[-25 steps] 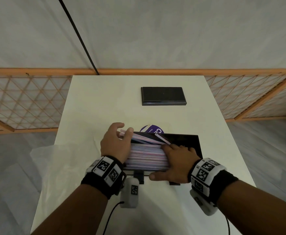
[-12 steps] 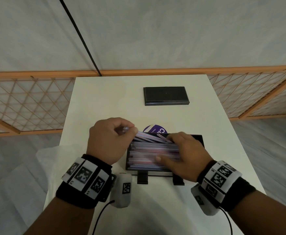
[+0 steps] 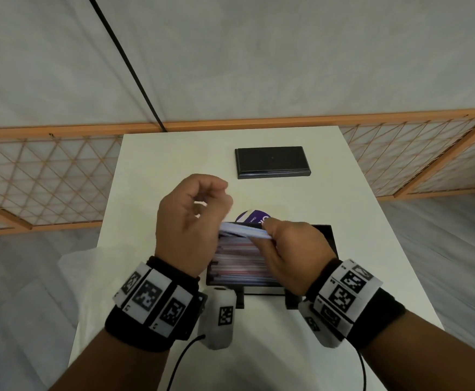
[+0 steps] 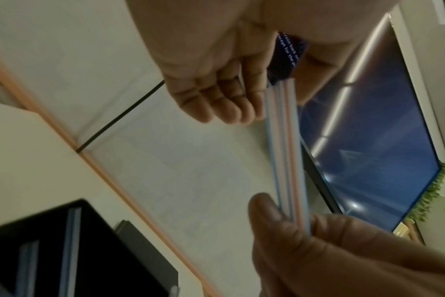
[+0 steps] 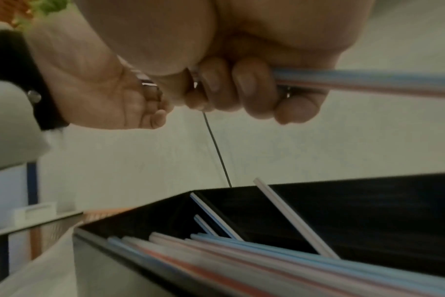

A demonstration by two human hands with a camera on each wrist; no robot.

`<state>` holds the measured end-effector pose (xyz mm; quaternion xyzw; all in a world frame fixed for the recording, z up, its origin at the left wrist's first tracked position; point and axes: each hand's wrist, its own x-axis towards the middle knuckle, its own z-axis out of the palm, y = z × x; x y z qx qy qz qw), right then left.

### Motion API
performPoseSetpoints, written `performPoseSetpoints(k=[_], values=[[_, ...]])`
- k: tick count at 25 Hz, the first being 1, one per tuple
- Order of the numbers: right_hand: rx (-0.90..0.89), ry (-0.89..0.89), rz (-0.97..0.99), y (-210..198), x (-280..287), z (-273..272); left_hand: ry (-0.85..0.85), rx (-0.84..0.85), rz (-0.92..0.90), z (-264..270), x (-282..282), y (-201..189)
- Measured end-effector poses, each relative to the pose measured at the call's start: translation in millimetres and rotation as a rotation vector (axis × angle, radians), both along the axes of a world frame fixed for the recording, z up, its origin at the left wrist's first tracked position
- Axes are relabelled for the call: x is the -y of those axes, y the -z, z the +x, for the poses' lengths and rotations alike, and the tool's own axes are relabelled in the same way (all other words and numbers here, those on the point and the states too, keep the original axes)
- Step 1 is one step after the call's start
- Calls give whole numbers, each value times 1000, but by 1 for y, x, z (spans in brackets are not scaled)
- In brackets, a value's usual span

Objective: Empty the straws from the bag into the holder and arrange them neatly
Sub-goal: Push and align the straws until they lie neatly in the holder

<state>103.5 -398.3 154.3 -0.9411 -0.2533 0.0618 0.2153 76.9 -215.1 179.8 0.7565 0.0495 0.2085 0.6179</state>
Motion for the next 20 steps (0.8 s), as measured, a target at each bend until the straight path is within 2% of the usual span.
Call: performPoseSetpoints(k=[2,3,5,9,12,17,20], values=[[14,-18,-116,0,-3,-5,5,-89,-58,1,7,9],[17,-28,-136,1,-7,-8,52,-147,-27,0,13,13],[-3,-36,-144,6,-13,-11,108,-229,132,-2,24,22],[-90,-83,-268,20,-12,-11,12,-337,359,1,18,45],[-136,-79,-338,27,1,-12,25,-447,403,1,12,55],[-202,74,-481,34,33,-3,-5,-344,451,2,21,44],[-264,49,-485,42,33,-3,118,-534,441,15,39,36]])
